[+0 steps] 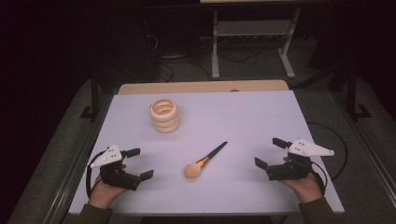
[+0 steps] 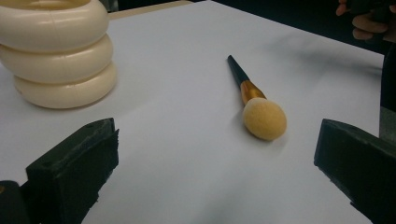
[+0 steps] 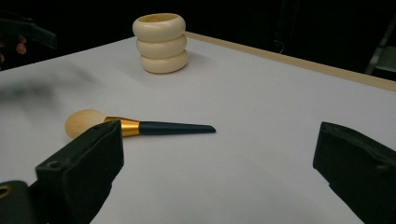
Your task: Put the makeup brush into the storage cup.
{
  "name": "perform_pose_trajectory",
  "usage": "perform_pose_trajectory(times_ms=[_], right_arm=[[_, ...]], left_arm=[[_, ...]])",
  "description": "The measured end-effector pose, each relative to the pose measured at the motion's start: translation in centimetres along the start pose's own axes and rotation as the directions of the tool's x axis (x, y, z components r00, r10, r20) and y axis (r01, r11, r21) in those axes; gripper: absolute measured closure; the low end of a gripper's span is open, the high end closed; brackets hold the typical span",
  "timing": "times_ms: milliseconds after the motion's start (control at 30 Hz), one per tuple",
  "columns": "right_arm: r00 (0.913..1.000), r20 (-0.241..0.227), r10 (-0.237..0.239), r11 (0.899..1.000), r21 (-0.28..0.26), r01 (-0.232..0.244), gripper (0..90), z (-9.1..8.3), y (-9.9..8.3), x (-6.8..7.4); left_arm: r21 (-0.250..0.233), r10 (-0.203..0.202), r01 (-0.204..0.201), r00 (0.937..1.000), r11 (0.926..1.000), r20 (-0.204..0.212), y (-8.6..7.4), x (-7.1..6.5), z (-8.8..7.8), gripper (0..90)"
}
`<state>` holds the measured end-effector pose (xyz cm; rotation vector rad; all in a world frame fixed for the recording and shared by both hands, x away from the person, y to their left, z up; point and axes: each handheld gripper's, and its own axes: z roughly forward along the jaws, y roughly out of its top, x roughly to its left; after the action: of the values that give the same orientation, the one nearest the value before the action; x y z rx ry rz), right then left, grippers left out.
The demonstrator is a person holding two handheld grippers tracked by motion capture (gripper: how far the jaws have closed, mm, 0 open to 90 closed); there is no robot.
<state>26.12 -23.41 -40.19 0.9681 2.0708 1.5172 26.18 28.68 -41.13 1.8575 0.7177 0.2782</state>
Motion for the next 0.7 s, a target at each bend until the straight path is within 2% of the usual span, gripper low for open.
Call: perform_pose_trajectory(times_ms=[700], right_arm=[[0.9989, -0.044, 0.015, 1.000, -0.017, -0.016, 1.1, 1.2, 0.9, -0.2]], left_arm=[[0.016, 0.012, -0.012, 0.9999, 0.9998, 0.003, 0.0, -0.2, 0.2, 0.0]])
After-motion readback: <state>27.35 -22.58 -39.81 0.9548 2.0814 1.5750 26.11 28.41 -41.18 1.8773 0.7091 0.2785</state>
